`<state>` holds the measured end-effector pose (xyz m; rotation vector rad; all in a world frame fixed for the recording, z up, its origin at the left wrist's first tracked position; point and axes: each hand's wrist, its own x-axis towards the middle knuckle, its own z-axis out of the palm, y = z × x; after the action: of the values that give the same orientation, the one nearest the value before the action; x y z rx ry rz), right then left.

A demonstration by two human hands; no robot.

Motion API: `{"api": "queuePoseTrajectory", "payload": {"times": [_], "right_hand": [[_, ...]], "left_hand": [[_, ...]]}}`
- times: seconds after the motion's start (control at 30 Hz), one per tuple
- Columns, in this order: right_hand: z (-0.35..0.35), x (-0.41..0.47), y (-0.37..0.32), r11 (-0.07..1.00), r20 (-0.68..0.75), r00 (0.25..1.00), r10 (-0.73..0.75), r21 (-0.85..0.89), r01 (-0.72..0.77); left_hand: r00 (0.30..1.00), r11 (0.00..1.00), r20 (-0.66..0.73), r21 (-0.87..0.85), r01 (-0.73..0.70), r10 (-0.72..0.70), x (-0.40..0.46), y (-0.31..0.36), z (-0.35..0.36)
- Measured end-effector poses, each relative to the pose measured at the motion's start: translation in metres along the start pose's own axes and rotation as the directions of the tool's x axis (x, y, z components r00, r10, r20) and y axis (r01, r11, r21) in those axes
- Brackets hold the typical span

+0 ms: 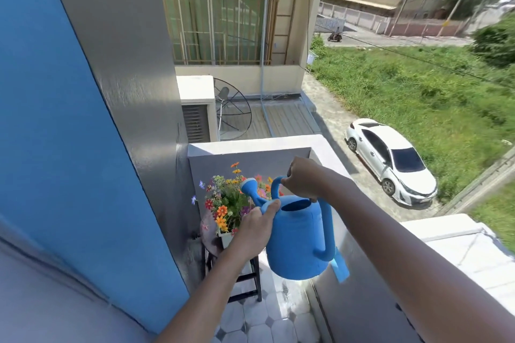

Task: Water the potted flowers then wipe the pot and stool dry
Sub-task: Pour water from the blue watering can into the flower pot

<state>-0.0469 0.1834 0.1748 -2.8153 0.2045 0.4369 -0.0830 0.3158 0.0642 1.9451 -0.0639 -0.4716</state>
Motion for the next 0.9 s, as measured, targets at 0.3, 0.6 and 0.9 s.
{"api": "queuePoseTrajectory", "payload": {"times": [0.3, 0.6, 0.9], "right_hand": [[-0.006, -0.013, 0.035, 0.997, -0.039, 0.996, 0.076, 0.014, -0.075], [-0.003, -0.019, 0.039, 0.993, -0.006, 0.995, 0.102, -0.053, -0.102], [0.010, -0.024, 0.009, 1.000, 0.039, 0.999, 0.016, 0.023, -0.017]], "left_hand": [[0.993, 0.998, 0.105, 0.016, -0.057, 0.055, -0.001, 0.015, 0.027], [0.988, 1.000, 0.150, -0.007, -0.029, 0.030, -0.006, 0.008, 0.039], [1.000, 1.000, 0.017, -0.004, 0.026, -0.026, -0.024, -0.009, 0.014]]}}
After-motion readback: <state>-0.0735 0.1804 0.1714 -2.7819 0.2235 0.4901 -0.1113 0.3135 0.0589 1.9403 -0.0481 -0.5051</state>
